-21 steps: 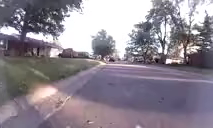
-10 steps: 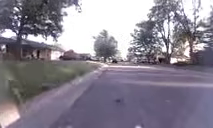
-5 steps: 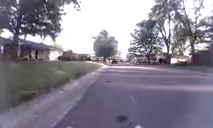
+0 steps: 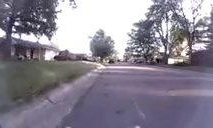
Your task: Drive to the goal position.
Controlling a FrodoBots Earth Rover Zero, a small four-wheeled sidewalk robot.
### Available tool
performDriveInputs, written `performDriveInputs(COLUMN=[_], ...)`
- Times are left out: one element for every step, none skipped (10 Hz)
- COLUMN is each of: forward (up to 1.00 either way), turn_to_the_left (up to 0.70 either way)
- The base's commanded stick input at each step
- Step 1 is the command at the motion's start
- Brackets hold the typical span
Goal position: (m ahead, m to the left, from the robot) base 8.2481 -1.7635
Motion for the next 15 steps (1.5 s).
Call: performDriveInputs(forward=[1.00, 1.00, 1.00, 1.00, 1.00, 1.00, 1.00, 1.00, 1.00, 1.00, 1.00, 1.00, 1.00, 1.00, 1.00], turn_to_the_left=[0.00, 0.00, 0.00, -0.01, -0.40, -0.40, -0.13, 0.00, 0.00, 0.00, 0.00, 0.00, 0.00, 0.00, 0.00])
